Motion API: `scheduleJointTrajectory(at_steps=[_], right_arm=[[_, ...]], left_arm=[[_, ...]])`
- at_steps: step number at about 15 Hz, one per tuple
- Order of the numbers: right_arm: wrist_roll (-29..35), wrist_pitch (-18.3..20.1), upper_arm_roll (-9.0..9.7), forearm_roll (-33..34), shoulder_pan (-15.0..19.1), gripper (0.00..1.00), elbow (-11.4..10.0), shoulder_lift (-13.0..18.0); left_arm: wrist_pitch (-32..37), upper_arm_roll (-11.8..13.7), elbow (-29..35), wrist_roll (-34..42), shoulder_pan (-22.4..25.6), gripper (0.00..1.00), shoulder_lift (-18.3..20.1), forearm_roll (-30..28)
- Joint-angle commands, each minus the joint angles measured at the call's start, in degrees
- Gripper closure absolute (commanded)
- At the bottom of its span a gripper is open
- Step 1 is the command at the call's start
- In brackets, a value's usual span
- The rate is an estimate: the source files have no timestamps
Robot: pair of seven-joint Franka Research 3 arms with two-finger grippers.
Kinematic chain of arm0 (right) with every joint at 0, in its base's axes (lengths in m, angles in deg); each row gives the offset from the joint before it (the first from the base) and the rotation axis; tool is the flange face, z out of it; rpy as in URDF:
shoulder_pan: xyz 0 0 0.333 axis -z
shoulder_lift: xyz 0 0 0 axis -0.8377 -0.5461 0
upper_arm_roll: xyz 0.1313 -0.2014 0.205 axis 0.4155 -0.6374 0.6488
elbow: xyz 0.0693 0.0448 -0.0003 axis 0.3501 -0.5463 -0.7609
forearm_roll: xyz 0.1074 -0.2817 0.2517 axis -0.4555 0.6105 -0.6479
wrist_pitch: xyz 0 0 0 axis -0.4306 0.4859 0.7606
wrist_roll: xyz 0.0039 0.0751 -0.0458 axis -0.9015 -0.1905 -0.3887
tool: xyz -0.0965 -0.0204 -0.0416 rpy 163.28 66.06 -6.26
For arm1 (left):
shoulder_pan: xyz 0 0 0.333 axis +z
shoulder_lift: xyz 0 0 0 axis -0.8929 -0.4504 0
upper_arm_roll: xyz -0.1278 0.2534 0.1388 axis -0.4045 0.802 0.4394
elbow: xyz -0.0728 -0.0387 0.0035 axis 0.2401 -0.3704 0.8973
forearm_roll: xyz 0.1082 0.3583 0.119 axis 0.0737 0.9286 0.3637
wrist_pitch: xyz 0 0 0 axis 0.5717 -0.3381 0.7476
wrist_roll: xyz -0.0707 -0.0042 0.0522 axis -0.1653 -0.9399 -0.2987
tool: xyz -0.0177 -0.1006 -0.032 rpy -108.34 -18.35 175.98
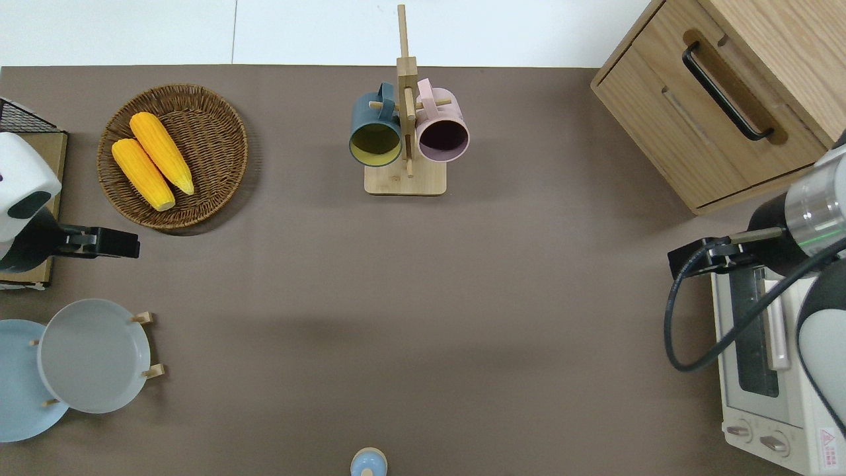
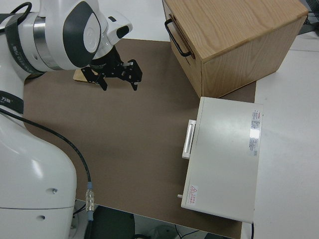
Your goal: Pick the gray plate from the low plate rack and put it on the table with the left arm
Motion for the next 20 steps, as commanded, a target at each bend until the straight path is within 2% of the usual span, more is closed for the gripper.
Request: scheduleJointTrajectory(at_steps=[1,4,14,20], right_arm=[[0.68,0.62,1.21,0.37,1.32,0.017,0.41,0.12],[0.68,0.62,1.13,0.37,1.32,0.017,0.33,0.12],[0.68,0.62,1.21,0.37,1.32,0.017,0.41,0.12],[0.68,0.62,1.21,0.37,1.32,0.017,0.41,0.12]], left_arm=[[-0.42,0.31,0.91,-1.18,0.32,0.0,0.09,0.4],[-0.16,0.14,1.0,-6.36,-0.55,0.0,0.26,0.49],[-0.07,0.05,3.02,-6.55,-0.02,0.0,1.31,0.4],[-0.16,0.75,9.51,-6.37,0.42,0.0,7.02,0.58]])
